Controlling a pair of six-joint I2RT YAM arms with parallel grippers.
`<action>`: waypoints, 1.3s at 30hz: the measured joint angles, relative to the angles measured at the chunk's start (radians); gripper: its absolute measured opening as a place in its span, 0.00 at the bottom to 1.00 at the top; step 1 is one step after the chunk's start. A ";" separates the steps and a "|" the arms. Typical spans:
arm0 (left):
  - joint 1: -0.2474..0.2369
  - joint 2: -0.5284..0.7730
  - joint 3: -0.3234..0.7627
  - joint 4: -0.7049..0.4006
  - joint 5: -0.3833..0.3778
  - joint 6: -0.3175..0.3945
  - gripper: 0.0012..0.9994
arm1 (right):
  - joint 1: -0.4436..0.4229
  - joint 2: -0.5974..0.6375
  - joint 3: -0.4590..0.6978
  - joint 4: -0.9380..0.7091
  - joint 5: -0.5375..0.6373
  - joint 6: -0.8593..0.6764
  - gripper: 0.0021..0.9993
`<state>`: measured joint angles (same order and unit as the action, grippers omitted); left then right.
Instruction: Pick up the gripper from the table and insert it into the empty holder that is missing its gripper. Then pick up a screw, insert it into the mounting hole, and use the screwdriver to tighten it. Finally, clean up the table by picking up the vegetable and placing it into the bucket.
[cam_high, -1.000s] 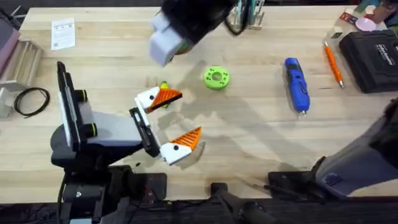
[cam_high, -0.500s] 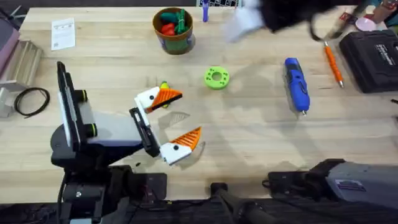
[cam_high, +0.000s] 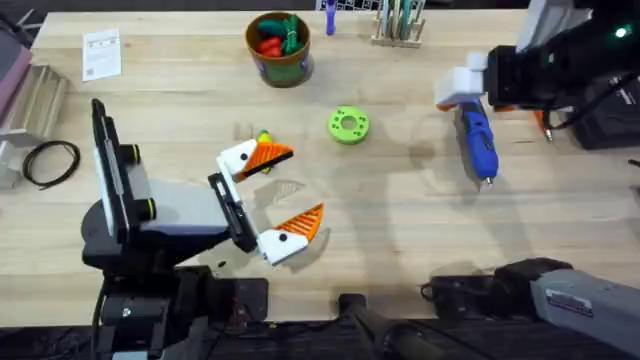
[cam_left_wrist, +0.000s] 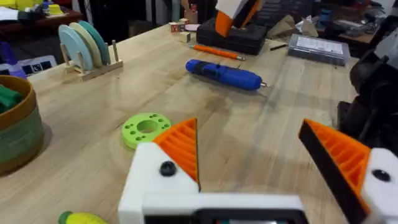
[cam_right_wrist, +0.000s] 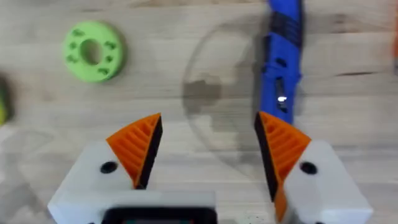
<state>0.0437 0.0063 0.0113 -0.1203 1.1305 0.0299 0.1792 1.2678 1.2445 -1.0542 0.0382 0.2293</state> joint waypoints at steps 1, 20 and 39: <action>0.000 0.000 0.000 0.000 0.000 0.000 0.99 | -0.005 0.000 -0.006 0.000 0.027 0.013 0.89; 0.000 0.000 0.000 0.000 0.000 0.000 0.99 | -0.039 0.013 -0.012 -0.019 0.153 0.102 0.89; 0.000 0.000 0.000 0.000 -0.001 0.004 0.01 | -0.039 0.013 -0.012 0.003 0.156 0.132 0.93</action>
<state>0.0437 0.0063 0.0113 -0.1200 1.1297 0.0342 0.1398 1.2804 1.2327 -1.0515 0.1944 0.3610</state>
